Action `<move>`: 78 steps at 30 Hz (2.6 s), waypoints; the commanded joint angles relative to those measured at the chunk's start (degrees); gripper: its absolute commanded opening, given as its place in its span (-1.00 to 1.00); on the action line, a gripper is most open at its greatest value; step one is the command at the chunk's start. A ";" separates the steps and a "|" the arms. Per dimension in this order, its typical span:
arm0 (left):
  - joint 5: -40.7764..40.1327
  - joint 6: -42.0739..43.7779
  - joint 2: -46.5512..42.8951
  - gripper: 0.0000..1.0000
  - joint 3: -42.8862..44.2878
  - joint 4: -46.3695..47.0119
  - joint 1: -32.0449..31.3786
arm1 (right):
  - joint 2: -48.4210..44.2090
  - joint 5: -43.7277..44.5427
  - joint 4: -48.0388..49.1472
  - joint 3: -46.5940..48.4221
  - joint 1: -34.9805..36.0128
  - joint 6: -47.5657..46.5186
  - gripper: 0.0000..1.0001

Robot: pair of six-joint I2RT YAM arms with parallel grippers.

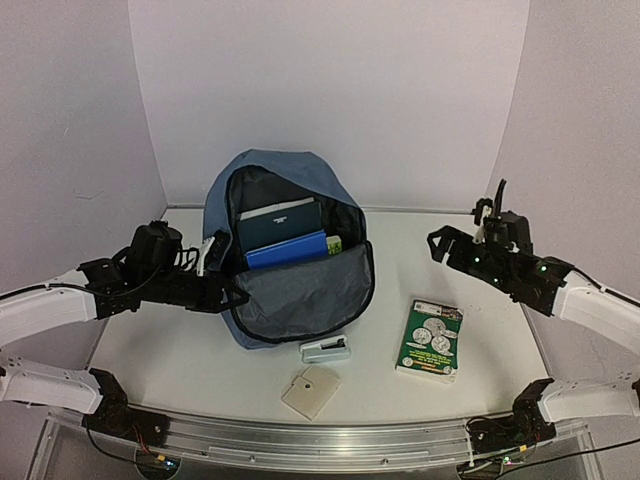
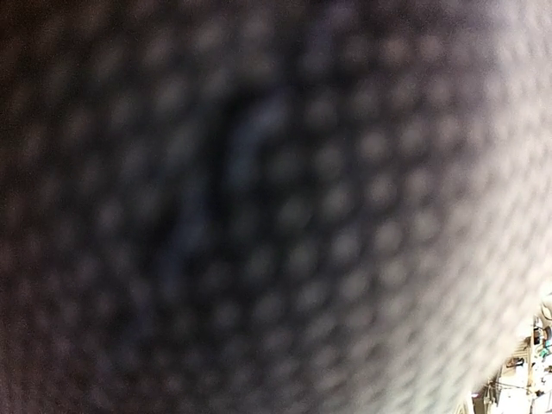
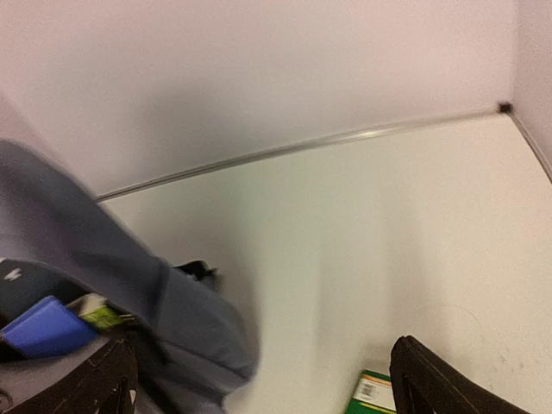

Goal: Pack the student bag
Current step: Place the files in the student bag, then pick up the book from the center of the board.

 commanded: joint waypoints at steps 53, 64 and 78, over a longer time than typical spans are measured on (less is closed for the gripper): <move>-10.88 2.95 -7.52 0.69 19.29 -19.86 -0.07 | 22.57 -10.45 -13.64 -6.21 -6.35 18.41 0.17; -9.30 3.38 -7.47 0.71 19.55 -18.08 -0.05 | 25.35 -14.31 -10.05 -7.47 -6.29 19.19 -0.43; -4.95 4.40 -4.05 0.58 21.34 -16.02 -0.28 | 13.12 -15.78 -6.11 -10.38 -6.36 21.58 -1.00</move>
